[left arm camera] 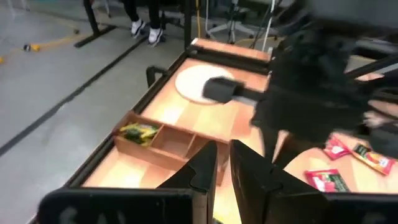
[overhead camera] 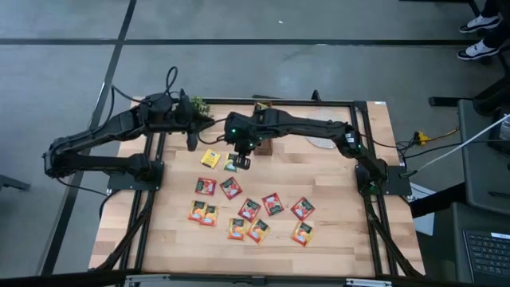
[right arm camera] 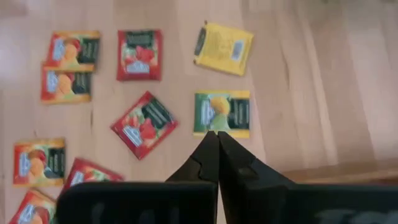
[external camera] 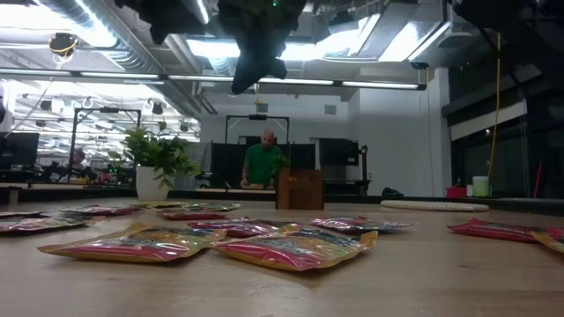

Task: Pick & Place Tea
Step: Put the yellow tea bag into the left section of the wooden organizer

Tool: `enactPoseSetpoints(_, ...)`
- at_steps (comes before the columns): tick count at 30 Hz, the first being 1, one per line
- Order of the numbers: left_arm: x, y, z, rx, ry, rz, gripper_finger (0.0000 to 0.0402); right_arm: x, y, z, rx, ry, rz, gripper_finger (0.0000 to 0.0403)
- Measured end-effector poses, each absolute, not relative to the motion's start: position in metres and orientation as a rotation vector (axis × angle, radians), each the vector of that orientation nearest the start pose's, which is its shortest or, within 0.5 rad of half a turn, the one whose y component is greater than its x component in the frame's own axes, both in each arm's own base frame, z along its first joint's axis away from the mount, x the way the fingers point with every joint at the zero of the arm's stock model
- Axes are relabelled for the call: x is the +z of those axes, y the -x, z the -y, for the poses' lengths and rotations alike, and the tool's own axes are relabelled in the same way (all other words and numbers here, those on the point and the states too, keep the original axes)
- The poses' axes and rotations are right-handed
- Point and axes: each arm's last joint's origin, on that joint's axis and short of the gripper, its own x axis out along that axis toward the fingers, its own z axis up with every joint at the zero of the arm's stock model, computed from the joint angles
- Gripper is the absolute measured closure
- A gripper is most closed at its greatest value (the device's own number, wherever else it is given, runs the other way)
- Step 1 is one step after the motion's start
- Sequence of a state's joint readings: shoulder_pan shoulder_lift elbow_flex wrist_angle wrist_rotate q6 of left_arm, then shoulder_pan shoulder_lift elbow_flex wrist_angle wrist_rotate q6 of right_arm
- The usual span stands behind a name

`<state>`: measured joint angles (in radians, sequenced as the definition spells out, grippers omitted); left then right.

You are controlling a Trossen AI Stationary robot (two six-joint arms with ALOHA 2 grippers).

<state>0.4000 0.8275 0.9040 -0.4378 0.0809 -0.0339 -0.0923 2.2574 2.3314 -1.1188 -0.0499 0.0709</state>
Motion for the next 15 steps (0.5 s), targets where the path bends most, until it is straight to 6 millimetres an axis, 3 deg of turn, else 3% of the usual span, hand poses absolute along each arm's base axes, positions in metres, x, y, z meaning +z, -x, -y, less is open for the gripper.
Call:
enactPoseSetpoints(7,0.329,-0.143,-0.056,0.350,0.113,-0.179,0.0359,0.304,-0.473,0.040,-0.053,-0.114,-1.039,0.0403)
enactPoseSetpoints(15,0.310,-0.129,-0.050,0.353,0.171,-0.093,0.0359,0.333,-0.465,0.039,-0.029,-0.082,-0.926,0.0403)
